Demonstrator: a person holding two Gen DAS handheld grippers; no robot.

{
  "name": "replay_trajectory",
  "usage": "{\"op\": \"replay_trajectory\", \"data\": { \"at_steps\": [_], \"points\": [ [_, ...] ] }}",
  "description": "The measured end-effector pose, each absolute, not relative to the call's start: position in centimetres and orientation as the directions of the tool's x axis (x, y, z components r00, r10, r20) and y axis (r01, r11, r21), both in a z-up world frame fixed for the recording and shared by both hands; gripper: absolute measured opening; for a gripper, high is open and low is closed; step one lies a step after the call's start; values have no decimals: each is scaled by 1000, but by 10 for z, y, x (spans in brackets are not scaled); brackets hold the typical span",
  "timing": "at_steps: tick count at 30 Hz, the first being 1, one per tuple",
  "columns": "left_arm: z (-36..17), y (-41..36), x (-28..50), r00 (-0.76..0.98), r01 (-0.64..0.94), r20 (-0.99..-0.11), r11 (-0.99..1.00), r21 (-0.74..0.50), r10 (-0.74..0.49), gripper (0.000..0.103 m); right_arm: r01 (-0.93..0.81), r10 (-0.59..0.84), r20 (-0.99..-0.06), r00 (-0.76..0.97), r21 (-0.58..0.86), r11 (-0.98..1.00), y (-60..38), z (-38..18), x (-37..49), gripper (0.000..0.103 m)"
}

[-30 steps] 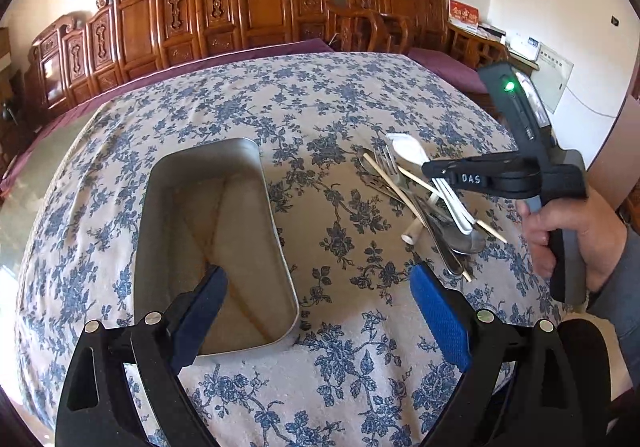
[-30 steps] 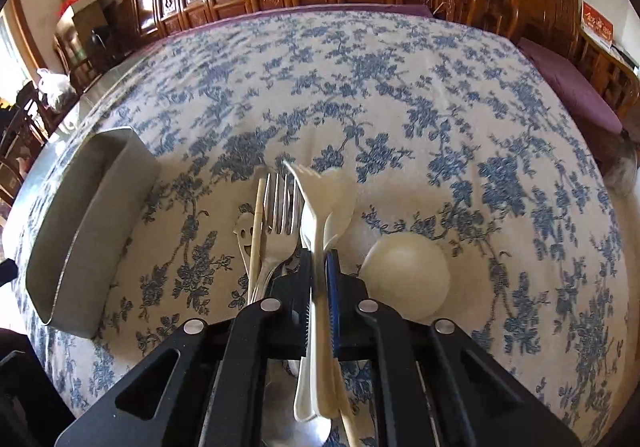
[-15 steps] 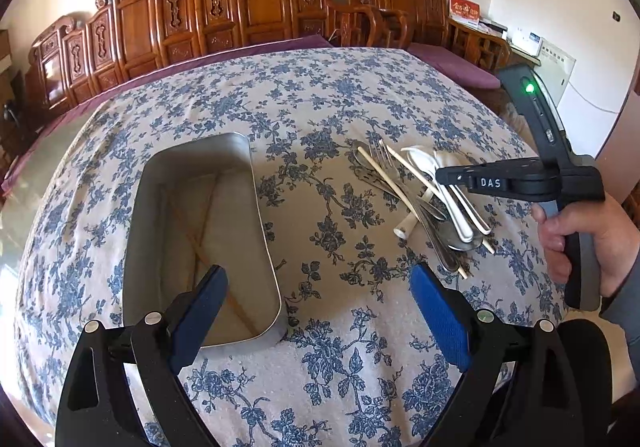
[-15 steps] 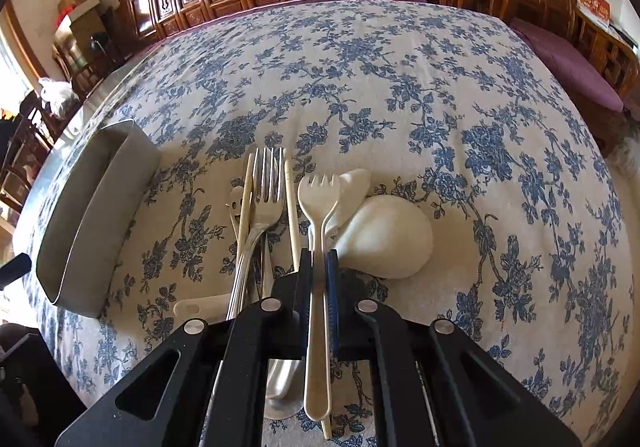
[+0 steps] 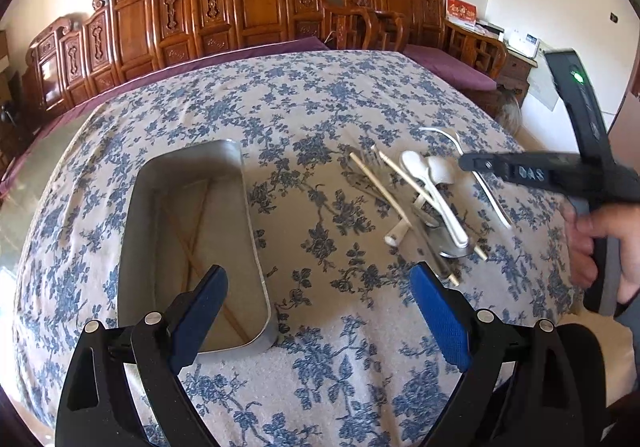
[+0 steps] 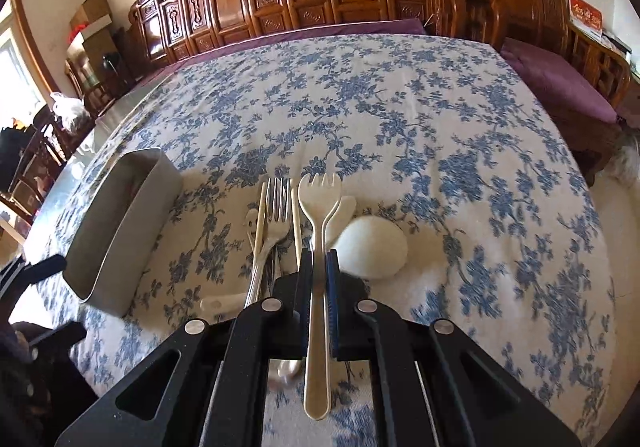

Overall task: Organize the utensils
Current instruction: 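Lift the white fork with the right gripper while the left gripper grasps a white plastic spoon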

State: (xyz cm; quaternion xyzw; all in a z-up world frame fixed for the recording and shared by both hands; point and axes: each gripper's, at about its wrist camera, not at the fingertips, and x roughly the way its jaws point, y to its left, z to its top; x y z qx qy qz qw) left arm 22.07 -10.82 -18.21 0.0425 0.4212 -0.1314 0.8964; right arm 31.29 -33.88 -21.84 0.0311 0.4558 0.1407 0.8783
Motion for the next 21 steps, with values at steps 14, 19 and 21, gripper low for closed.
{"op": "replay_trajectory", "data": {
  "at_steps": [14,19,21],
  "points": [
    [-190,-174,256,525,357,-797,927,-112,-298,55,-166,196,-802,565,122,979,-390,-228,271,8],
    [-208,-198,276,465,370,-826,918,-146,-319,37,-143,185,-808,560,126,982,-403,-234,271,8],
    [-211,-208,283,456,377,-829,914,-148,-323,37,-133,187,-808,559,136,982,-408,-235,272,8]
  ]
}}
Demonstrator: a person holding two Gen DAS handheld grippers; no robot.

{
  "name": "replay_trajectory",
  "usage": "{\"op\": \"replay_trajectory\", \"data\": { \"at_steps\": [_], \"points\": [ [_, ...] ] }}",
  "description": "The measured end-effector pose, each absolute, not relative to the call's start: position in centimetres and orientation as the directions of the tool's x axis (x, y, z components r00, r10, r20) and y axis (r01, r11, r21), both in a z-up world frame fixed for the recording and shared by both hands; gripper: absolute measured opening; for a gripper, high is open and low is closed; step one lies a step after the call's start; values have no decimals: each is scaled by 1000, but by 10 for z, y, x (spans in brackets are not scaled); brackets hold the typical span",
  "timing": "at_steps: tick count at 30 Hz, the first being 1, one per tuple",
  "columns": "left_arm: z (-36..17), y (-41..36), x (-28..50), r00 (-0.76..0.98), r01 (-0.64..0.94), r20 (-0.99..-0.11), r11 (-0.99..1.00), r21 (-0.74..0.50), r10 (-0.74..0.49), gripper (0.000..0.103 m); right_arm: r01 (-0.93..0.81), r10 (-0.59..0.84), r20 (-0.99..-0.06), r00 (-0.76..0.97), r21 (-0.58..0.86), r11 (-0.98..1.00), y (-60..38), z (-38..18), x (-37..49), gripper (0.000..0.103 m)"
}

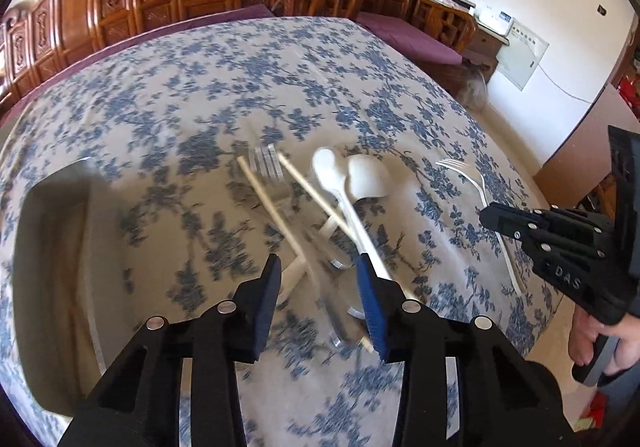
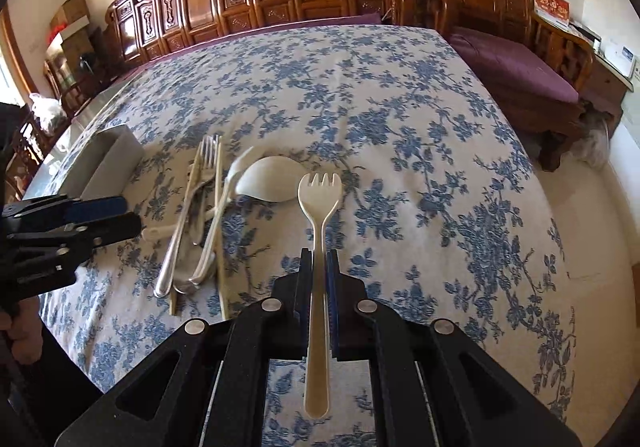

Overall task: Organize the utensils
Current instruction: 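Lift the white fork with the right gripper while the left gripper grasps a white plastic spoon, then carry the white spoon over the tray with the left gripper while the right holds the fork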

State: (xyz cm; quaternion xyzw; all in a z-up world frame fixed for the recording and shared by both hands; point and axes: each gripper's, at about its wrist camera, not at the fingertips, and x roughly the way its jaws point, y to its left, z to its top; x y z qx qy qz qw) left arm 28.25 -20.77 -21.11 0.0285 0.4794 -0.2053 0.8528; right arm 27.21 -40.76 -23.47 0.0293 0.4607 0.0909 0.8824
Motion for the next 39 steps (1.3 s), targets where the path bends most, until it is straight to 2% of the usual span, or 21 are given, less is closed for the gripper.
{"op": "replay_trajectory", "data": {
  "at_steps": [2,7,17,19,22,30,39],
  "points": [
    [-214,-217,289,452,384,-830,911,-149,-326,36,-127,189,-807,559,143,982,-411,-236,273,8],
    [-228,-238,308,424,384,-846,910,-156,-324,25,-112,200,-808,554,166,980,-418,-239,275,8],
    [-253,-257,326,367,359,-878,918,-171,-307,24,-119,212,-808,550,176,977,-415,-239,274,8],
    [-254,-257,326,364,347,-880,922,-175,-304,14,-120,214,-807,551,177,977,-415,-238,274,8],
    [-251,-251,325,360,326,-877,924,-201,-318,8,-119,217,-804,554,181,976,-415,-236,274,9],
    [-228,-233,310,413,320,-859,931,-174,-302,8,-141,219,-798,562,169,976,-406,-230,271,8],
    [-240,-218,316,391,302,-886,944,-133,-250,8,-161,220,-795,566,156,975,-399,-227,269,8]
  ]
}}
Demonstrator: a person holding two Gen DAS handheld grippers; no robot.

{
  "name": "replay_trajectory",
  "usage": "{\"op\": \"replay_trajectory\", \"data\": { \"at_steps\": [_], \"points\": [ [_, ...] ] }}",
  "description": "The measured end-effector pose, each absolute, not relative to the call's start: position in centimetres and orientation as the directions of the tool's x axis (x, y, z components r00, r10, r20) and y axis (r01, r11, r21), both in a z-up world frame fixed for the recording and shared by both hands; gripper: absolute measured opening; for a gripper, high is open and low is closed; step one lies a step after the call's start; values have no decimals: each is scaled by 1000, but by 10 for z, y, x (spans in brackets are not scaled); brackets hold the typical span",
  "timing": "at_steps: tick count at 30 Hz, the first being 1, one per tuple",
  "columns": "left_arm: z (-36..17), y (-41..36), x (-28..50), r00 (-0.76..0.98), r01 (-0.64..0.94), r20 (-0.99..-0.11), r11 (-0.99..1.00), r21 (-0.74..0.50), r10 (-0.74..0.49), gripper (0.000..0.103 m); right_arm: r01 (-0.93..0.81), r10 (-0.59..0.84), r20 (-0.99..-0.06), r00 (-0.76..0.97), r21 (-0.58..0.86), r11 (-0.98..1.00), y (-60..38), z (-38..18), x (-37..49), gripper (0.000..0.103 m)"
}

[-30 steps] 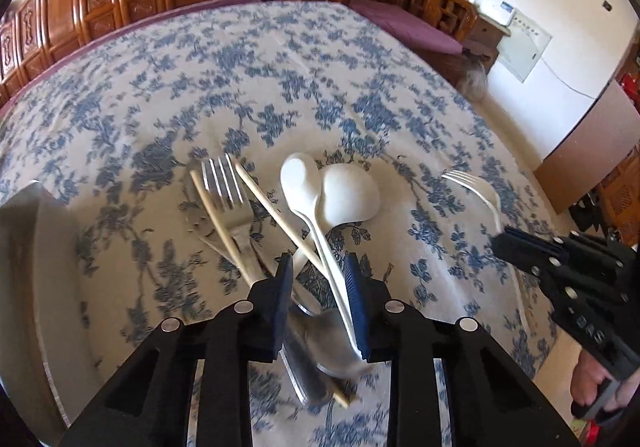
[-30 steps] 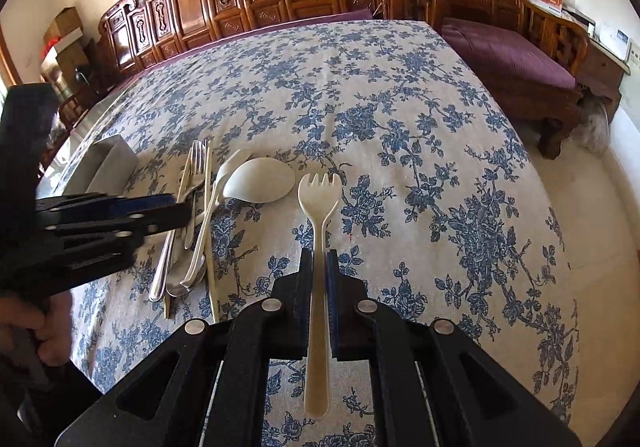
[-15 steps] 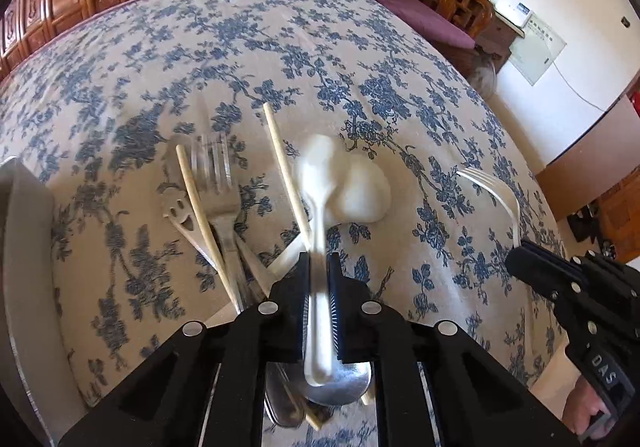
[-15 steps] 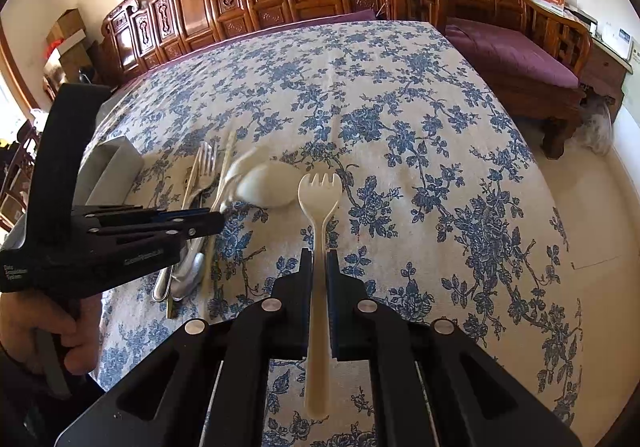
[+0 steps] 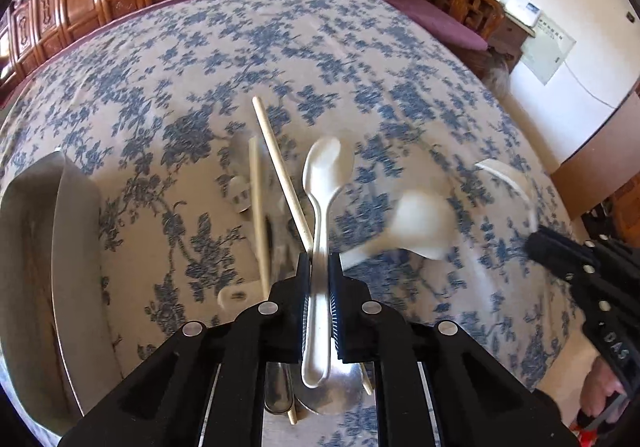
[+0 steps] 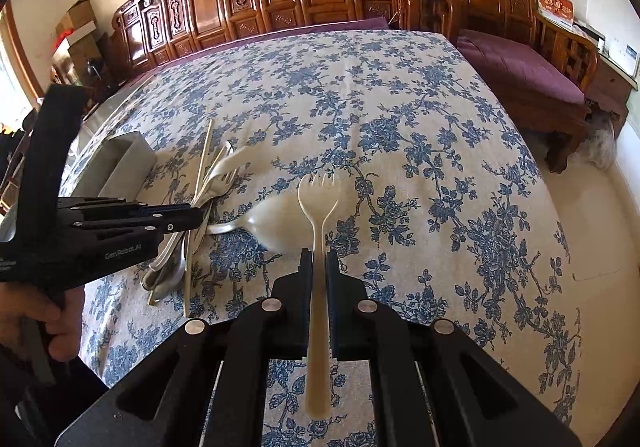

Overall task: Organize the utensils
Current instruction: 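Carry the white spoon over the tray with the left gripper while the right holds the fork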

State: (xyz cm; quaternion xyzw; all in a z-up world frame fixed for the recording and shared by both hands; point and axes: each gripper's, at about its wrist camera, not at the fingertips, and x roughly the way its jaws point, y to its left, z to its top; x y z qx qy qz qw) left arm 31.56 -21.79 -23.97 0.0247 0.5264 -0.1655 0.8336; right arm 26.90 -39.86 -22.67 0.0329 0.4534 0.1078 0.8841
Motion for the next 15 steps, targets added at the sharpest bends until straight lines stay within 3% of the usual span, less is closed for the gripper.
{"op": "replay_trajectory", "data": {
  "at_steps": [15],
  "points": [
    [-244,-210,306,404,337,-885,937,-91,-231,7,-168,221,-795,565,152,974,-398,-227,269,8]
  ]
}}
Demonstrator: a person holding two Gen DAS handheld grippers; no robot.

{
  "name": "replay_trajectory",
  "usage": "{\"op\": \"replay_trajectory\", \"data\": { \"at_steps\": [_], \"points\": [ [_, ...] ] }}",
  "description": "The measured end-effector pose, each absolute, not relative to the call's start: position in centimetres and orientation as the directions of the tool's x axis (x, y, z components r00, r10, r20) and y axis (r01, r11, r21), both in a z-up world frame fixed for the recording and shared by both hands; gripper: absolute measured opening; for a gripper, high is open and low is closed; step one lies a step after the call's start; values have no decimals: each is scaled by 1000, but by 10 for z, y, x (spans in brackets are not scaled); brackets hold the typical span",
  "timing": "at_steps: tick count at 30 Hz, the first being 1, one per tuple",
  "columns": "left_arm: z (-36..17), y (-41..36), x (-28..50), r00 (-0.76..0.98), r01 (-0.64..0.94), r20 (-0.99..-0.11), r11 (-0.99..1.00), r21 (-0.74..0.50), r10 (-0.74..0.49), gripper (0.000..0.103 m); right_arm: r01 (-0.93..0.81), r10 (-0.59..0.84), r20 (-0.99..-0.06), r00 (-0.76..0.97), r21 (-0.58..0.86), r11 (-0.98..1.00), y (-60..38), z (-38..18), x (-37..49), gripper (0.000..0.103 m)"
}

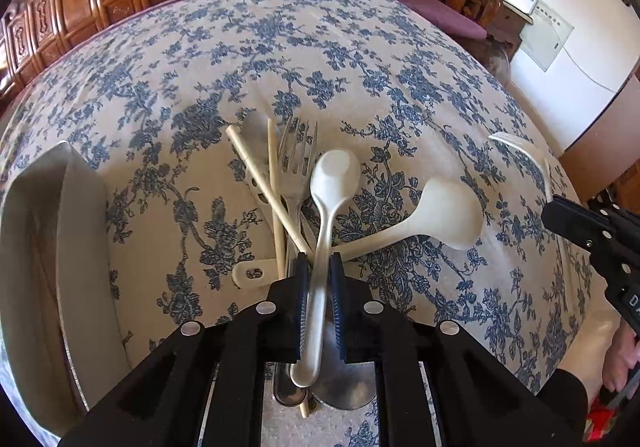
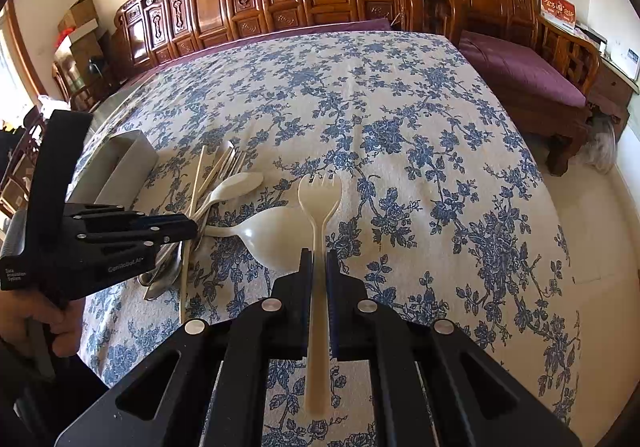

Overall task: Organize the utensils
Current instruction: 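Carry the white spoon over the tray with the left gripper while the right holds the fork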

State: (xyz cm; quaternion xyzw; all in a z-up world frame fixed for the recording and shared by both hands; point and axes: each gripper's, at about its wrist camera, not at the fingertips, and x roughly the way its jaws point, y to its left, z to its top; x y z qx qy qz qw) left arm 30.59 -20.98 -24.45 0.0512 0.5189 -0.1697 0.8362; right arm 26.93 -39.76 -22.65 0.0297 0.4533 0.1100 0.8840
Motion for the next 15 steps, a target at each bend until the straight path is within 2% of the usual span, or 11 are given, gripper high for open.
{"op": "replay_trajectory", "data": {
  "at_steps": [2,15],
  "points": [
    [-241,-209,304,417,340,-880,937,-79,-226,2,-170,220,-797,563,149,974,-397,-227,270,8],
    [-207,-190,287,479,353,-841,932,-78,-252,2,-200,231,-787,573,139,970,-382,-219,264,8]
  ]
}}
